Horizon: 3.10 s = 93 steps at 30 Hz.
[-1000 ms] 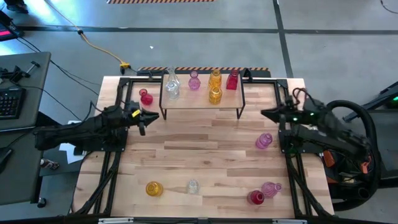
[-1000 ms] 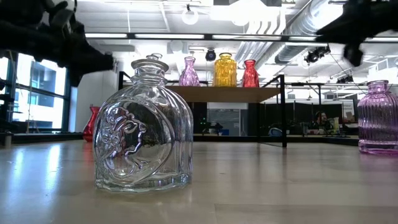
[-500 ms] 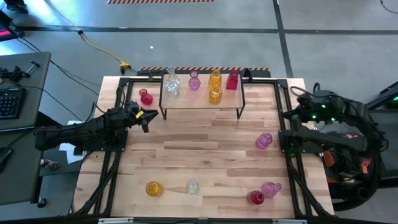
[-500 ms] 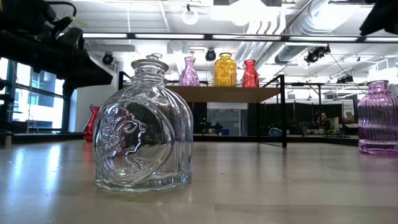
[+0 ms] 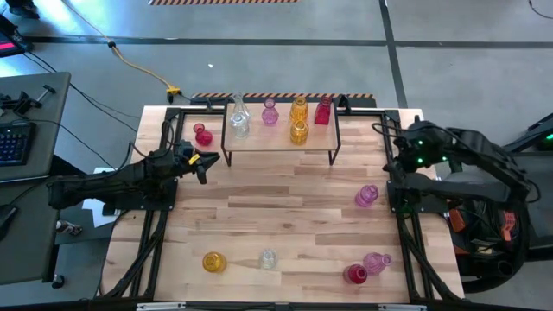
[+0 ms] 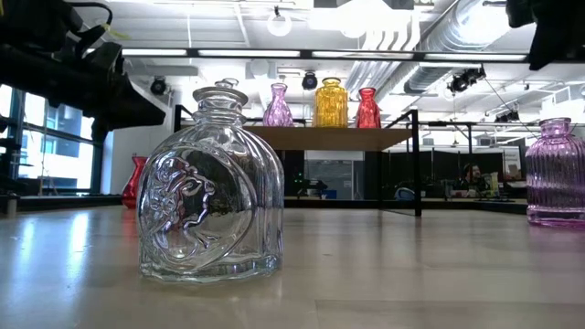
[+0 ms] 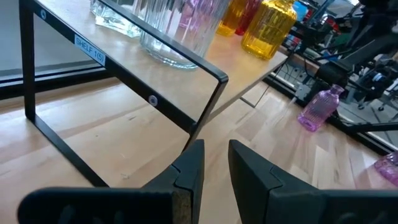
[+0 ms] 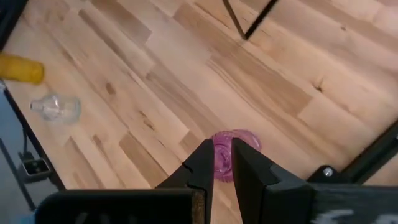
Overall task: Sort vases onto shelf
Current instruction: Put the top purple vase on the shelf aligned with the other purple vase
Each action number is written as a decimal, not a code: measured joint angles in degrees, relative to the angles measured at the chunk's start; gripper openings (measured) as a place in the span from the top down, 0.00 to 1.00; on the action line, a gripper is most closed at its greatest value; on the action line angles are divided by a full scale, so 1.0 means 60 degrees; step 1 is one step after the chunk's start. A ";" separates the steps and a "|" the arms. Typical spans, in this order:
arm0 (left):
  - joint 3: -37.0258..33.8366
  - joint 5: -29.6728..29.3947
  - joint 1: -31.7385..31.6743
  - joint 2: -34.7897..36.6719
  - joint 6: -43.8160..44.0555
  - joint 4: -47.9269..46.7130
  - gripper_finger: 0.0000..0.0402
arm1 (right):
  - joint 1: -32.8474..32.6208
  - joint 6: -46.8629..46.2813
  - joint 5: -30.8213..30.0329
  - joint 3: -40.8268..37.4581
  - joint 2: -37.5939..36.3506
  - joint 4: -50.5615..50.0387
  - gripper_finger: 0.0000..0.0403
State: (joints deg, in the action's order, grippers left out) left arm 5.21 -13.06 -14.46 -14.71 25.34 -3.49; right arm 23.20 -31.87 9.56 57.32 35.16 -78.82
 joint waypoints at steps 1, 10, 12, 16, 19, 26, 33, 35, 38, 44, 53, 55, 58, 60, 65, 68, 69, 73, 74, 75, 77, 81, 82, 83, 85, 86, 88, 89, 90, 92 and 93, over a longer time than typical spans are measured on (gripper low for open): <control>0.0000 0.0000 0.0000 0.0002 0.0000 0.0004 0.84 | 0.0000 -0.0234 -0.0003 0.0000 0.0041 -0.0040 0.91; 0.0000 0.0004 0.0000 -0.0001 0.0000 -0.0011 0.84 | 0.0000 -0.1940 -0.0460 0.0000 0.0411 -0.0798 0.91; 0.0000 0.0003 0.0000 -0.0001 0.0000 -0.0011 0.84 | 0.0000 -0.2148 -0.0609 -0.0004 0.0581 -0.0863 0.91; 0.0000 0.0004 0.0000 -0.0001 0.0000 -0.0014 0.84 | 0.0000 -0.2225 -0.0618 -0.0004 0.0990 -0.0870 0.91; 0.0000 0.0004 0.0000 -0.0001 0.0000 -0.0015 0.84 | 0.0000 -0.2432 -0.0593 -0.0004 0.1289 -0.0880 0.91; 0.0000 0.0004 0.0000 -0.0001 0.0000 -0.0015 0.84 | -0.0147 -0.2721 -0.0316 -0.0015 0.1887 -0.1723 0.91; 0.0000 0.0004 0.0000 -0.0001 0.0000 -0.0015 0.84 | -0.1440 -0.4069 -0.0365 -0.0015 0.1901 -0.1609 0.88; 0.0000 0.0004 0.0000 -0.0001 0.0000 -0.0015 0.84 | -0.1856 -0.4413 -0.0455 -0.0015 0.1998 -0.1590 0.85; 0.0000 0.0004 0.0000 -0.0001 0.0000 -0.0015 0.84 | -0.2485 -0.4726 -0.0814 -0.0015 0.2326 -0.1498 0.78; 0.0000 0.0004 0.0000 -0.0001 0.0000 -0.0015 0.84 | -0.3421 -0.5069 -0.1389 -0.0015 0.3319 -0.1459 0.68; 0.0000 0.0005 0.0000 -0.0001 -0.0004 -0.0011 0.84 | -0.3982 -0.5685 -0.1492 -0.0438 0.3517 -0.0739 0.68; 0.0000 0.0006 0.0000 -0.0001 -0.0001 -0.0011 0.84 | -0.4137 -0.5943 -0.1360 -0.1001 0.3252 -0.0243 0.68; 0.0000 0.0005 0.0000 -0.0001 -0.0002 -0.0015 0.84 | -0.4297 -0.6433 -0.1315 -0.1605 0.2744 0.0571 0.68; 0.0000 0.0007 0.0000 -0.0001 -0.0004 -0.0015 0.84 | -0.4347 -0.6648 -0.1325 -0.1827 0.2483 0.0716 0.68; 0.0000 0.0005 -0.0002 -0.0001 -0.0004 -0.0015 0.84 | -0.4356 -0.6705 -0.1449 -0.2074 0.2258 0.0782 0.68; 0.0000 0.0007 0.0000 -0.0001 -0.0004 -0.0015 0.84 | -0.4349 -0.6708 -0.1452 -0.2169 0.2270 0.0785 0.68; 0.0000 0.0007 0.0000 -0.0001 -0.0004 -0.0018 0.84 | -0.4349 -0.6709 -0.1453 -0.2181 0.2276 0.0789 0.68; 0.0000 0.0007 -0.0001 -0.0001 0.0000 -0.0018 0.84 | -0.4298 -0.6697 -0.1449 -0.2186 0.2278 0.0738 0.68; 0.0000 0.0007 0.0000 -0.0001 -0.0002 -0.0016 0.84 | -0.4298 -0.6686 -0.1449 -0.2186 0.2246 0.0730 0.69; 0.0000 0.0007 0.0000 -0.0001 -0.0002 -0.0016 0.84 | -0.4298 -0.6680 -0.1459 -0.2173 0.2196 0.0701 0.69; 0.0000 0.0007 0.0000 -0.0001 -0.0003 -0.0015 0.84 | -0.4298 -0.6633 -0.1606 -0.2032 0.2099 0.0498 0.71; 0.0000 0.0007 0.0000 -0.0001 0.0000 -0.0015 0.84 | -0.4295 -0.6618 -0.1806 -0.1909 0.2021 0.0160 0.72; 0.0000 0.0007 0.0000 -0.0001 0.0000 -0.0015 0.84 | -0.4295 -0.6617 -0.1803 -0.1909 0.2021 0.0141 0.72; 0.0000 0.0007 0.0000 -0.0001 -0.0002 -0.0015 0.84 | -0.4295 -0.6617 -0.1803 -0.1906 0.2021 0.0141 0.72; 0.0000 0.0007 0.0000 -0.0001 -0.0002 -0.0016 0.84 | -0.4295 -0.6617 -0.1805 -0.1902 0.2021 0.0104 0.72; 0.0000 0.0007 -0.0004 -0.0001 -0.0003 -0.0016 0.84 | -0.4295 -0.6617 -0.1806 -0.1902 0.2021 0.0104 0.72; 0.0000 0.0007 0.0000 -0.0001 0.0000 -0.0015 0.84 | -0.4295 -0.6617 -0.1803 -0.1902 0.1991 0.0140 0.72; 0.0000 0.0007 0.0000 -0.0001 -0.0003 -0.0015 0.84 | -0.4295 -0.6617 -0.1794 -0.1902 0.1942 0.0163 0.72; 0.0000 0.0007 -0.0003 -0.0001 0.0000 -0.0018 0.84 | -0.4295 -0.6618 -0.1777 -0.1902 0.1902 0.0186 0.72; 0.0000 0.0007 -0.0001 -0.0001 -0.0002 -0.0016 0.84 | -0.4295 -0.6646 -0.1766 -0.1902 0.1825 0.0173 0.72; 0.0000 0.0007 -0.0001 -0.0001 -0.0002 -0.0017 0.84 | -0.4295 -0.6646 -0.1762 -0.1902 0.1772 0.0166 0.72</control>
State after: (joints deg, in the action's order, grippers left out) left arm 5.21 -13.02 -14.46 -14.72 25.33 -3.59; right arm -2.57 -71.75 -1.02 45.91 45.79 -77.82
